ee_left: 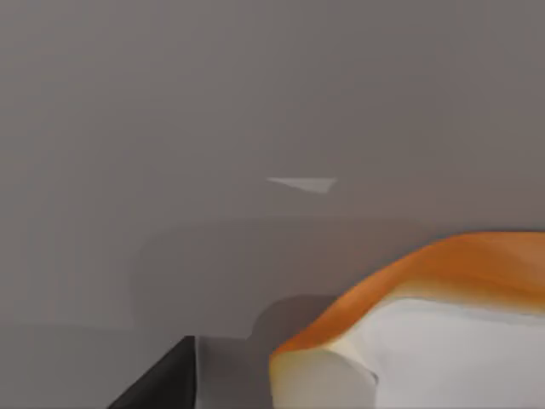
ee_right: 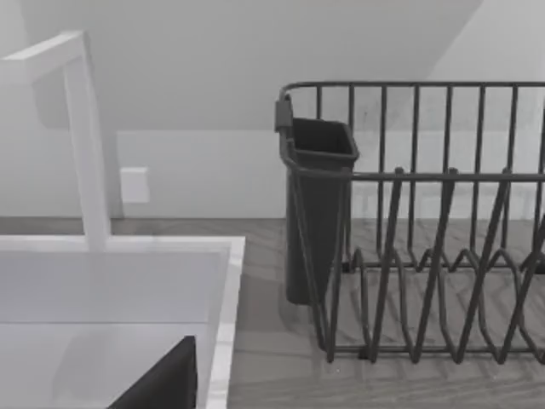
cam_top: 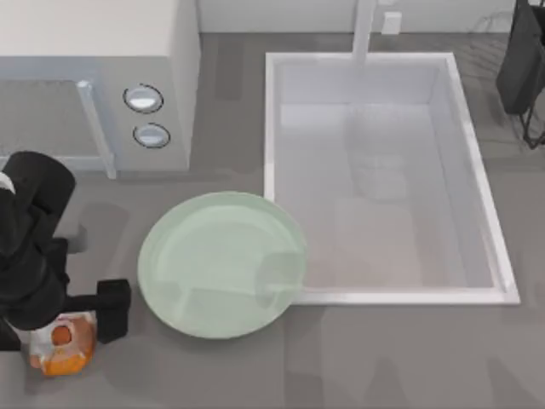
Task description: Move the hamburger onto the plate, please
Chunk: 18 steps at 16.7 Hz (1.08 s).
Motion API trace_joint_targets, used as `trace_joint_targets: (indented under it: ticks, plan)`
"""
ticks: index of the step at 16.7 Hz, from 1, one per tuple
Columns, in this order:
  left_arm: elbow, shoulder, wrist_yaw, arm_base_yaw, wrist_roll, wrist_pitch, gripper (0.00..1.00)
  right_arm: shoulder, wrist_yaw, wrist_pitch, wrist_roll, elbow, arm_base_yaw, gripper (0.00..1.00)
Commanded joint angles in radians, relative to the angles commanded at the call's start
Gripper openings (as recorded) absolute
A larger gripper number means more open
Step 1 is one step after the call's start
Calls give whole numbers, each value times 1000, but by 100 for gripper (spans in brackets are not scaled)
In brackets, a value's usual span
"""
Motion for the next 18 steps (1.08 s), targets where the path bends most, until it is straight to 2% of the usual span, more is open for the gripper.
trace_joint_targets:
  ticks: [6,7,11,18]
  plan:
    - [0,0,0,0,0,0,0,0,0,0,0,0,0,100]
    - [33,-74,-1,-3,-4,-74,0,0,0,0,0,0,0,100]
    - [87,-98,-3,-6,-5,-149,0,0,0,0,0,0,0,100]
    - [281,-224,-2,-7,-11,-487,0,0,0,0,0,0,0,100]
